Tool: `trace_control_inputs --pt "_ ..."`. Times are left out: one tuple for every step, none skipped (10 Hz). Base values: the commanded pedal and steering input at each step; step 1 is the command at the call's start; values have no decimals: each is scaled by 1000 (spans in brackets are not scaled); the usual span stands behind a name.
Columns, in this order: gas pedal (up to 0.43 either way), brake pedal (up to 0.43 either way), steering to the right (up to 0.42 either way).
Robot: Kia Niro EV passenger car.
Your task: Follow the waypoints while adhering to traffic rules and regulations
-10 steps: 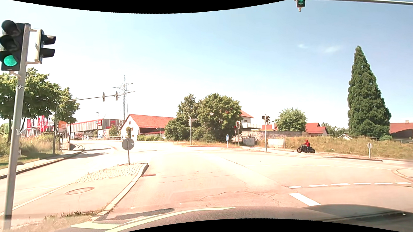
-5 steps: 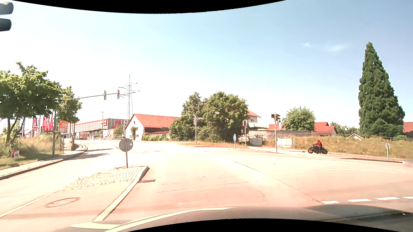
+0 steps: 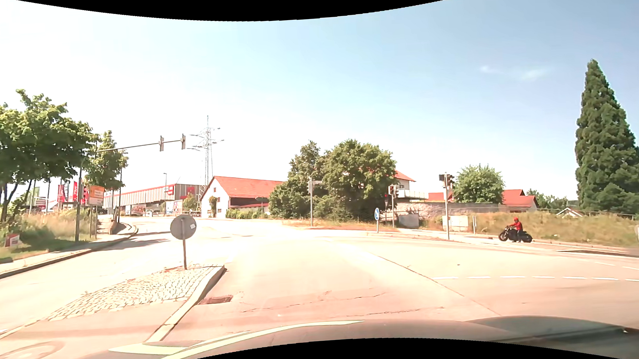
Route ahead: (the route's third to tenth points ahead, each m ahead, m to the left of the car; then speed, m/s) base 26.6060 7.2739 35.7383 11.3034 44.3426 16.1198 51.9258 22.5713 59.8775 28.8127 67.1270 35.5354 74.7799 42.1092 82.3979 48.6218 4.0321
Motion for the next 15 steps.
trace_control_inputs --pt "350 0 -49" --pt "350 0 -46" --pt "350 0 -45" --pt "350 0 -45" --pt "350 0 -45" --pt "350 0 -45" --pt "350 0 -46" --pt "350 0 -49" --pt "350 0 -55" --pt "350 0 -60" --pt "350 0 -65" --pt "350 0 -72" --pt "350 0 -75" --pt "350 0 -76" --pt "350 0 -76"
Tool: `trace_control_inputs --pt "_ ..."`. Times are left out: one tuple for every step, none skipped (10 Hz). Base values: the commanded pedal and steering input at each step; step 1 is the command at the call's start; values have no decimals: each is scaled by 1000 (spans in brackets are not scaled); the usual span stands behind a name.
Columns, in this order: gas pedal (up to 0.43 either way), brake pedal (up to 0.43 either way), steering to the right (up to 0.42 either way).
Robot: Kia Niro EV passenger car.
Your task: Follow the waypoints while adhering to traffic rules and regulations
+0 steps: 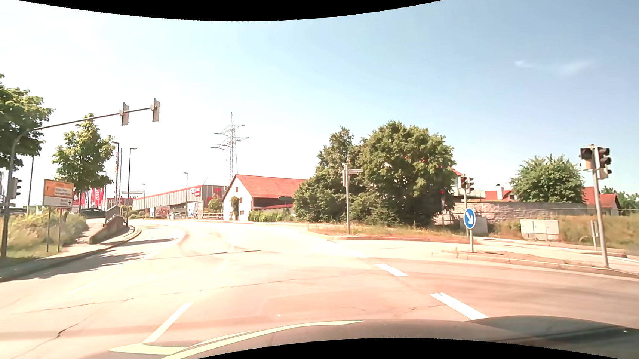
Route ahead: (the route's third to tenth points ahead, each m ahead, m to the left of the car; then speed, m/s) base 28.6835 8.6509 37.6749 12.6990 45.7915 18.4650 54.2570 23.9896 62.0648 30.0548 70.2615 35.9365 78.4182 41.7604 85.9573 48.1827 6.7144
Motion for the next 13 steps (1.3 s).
trace_control_inputs --pt "350 0 -76" --pt "350 0 -76" --pt "350 0 -76" --pt "350 0 -75" --pt "350 0 -74" --pt "350 0 -72" --pt "350 0 -69" --pt "350 0 -66" --pt "350 0 -65" --pt "339 0 -64" --pt "331 0 -64" --pt "331 0 -63" --pt "331 0 -62"
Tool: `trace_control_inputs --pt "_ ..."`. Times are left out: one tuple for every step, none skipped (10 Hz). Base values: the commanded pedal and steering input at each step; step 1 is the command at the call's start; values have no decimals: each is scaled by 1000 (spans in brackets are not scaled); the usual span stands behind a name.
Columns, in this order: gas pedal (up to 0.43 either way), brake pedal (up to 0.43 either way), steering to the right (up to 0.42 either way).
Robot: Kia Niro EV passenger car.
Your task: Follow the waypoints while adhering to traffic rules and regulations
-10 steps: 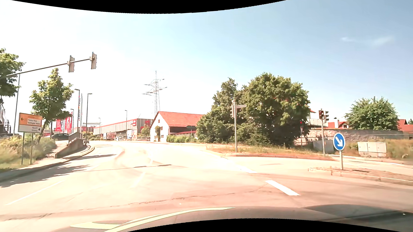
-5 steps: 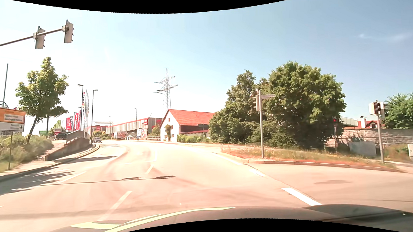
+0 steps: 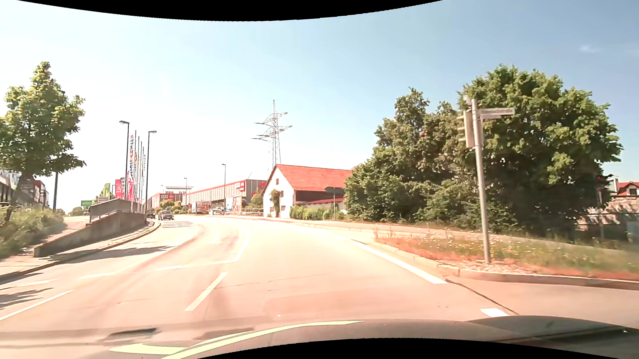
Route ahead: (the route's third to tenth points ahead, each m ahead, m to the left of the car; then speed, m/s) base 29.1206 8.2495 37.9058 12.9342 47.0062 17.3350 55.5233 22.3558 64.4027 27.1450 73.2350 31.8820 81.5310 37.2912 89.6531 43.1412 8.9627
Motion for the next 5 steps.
trace_control_inputs --pt "311 0 -59" --pt "311 0 -57" --pt "311 0 -56" --pt "299 0 -55" --pt "287 0 -55"
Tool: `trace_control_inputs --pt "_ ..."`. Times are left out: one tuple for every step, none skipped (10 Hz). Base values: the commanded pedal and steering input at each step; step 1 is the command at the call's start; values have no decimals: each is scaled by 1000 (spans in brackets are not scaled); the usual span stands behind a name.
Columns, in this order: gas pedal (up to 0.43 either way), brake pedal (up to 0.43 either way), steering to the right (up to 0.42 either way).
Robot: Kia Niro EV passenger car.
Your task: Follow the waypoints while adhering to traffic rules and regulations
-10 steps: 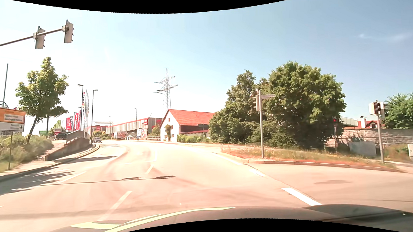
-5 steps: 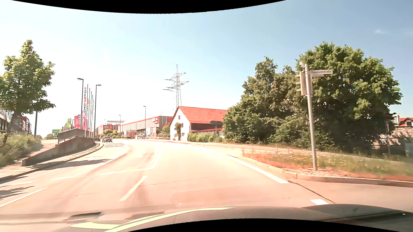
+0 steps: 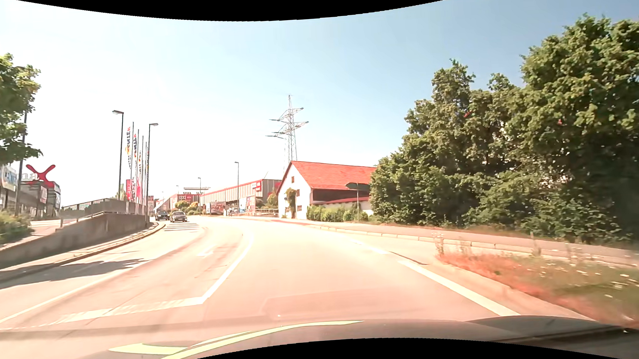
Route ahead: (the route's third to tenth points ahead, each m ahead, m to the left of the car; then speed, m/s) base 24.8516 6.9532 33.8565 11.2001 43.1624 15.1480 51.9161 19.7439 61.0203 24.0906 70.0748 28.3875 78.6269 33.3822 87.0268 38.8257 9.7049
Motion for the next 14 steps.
trace_control_inputs --pt "280 0 -54" --pt "268 0 -54" --pt "260 0 -53" --pt "248 0 -52" --pt "228 0 -52" --pt "228 0 -52" --pt "228 0 -52" --pt "209 0 -52" --pt "189 0 -52" --pt "189 0 -53" --pt "177 0 -54" --pt "177 0 -55" --pt "177 0 -55" --pt "177 0 -55"
